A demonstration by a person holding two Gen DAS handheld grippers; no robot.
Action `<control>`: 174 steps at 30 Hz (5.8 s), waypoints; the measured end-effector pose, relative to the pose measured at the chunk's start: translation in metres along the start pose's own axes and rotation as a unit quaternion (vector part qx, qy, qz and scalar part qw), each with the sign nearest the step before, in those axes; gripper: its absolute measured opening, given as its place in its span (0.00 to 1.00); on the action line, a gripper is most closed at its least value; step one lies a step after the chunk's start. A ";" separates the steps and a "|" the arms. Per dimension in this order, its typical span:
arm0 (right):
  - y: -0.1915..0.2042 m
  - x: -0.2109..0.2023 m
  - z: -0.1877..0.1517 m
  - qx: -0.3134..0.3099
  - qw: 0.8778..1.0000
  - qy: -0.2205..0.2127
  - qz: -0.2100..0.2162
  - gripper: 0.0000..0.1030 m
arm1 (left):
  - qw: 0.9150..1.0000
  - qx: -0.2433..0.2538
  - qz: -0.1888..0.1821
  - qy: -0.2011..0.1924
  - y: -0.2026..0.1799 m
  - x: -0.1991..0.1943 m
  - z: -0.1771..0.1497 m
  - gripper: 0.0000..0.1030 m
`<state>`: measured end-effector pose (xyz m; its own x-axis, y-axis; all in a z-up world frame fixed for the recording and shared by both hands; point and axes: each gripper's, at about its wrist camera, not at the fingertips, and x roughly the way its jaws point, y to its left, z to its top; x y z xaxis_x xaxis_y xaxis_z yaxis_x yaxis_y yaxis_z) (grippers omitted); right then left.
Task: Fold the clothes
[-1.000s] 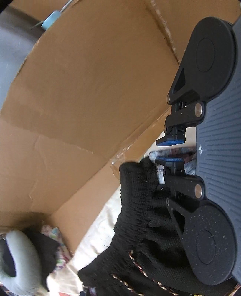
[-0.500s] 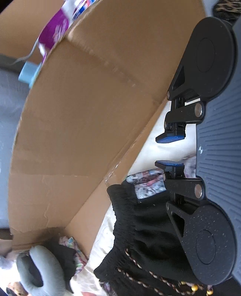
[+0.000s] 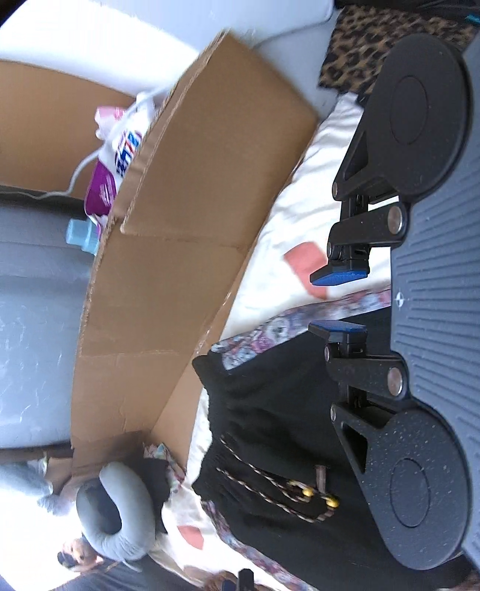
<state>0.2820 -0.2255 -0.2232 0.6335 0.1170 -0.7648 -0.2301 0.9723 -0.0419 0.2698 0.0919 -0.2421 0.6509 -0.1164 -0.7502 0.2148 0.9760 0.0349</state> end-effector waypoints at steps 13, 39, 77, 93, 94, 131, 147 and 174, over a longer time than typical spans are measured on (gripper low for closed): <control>-0.020 -0.059 -0.093 0.048 0.999 0.005 -0.013 0.26 | 0.997 -0.010 -0.070 0.022 -0.068 -0.036 -0.052 0.58; -0.054 -0.044 -0.199 0.117 0.990 0.070 -0.045 0.26 | 0.972 0.003 -0.144 0.187 -0.131 -0.006 -0.156 0.52; -0.031 -0.010 -0.209 0.102 0.991 0.086 -0.001 0.26 | 0.975 -0.052 -0.105 0.188 -0.101 0.012 -0.157 0.02; -0.031 -0.010 -0.218 0.120 0.988 0.101 0.001 0.27 | 0.947 -0.114 -0.185 0.237 -0.113 0.017 -0.168 0.47; -0.031 -0.011 -0.219 0.121 0.987 0.101 0.000 0.27 | 0.946 -0.114 -0.185 0.238 -0.109 0.015 -0.171 0.47; -0.023 -0.002 -0.223 0.106 0.990 0.096 0.004 0.27 | 0.933 -0.083 -0.196 0.291 -0.096 0.001 -0.188 0.02; -0.002 -0.026 -0.237 0.088 0.991 0.104 0.002 0.38 | 0.933 -0.077 -0.200 0.290 -0.094 0.003 -0.190 0.03; 0.017 0.011 -0.201 0.098 0.991 0.083 0.037 0.38 | 0.934 -0.068 -0.200 0.289 -0.095 0.002 -0.190 0.03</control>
<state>0.1369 -0.2485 -0.3616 0.4856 0.1700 -0.8575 -0.1132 0.9849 0.1312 0.1120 0.0344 -0.3724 0.0284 -0.3968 -0.9175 0.2370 0.8943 -0.3795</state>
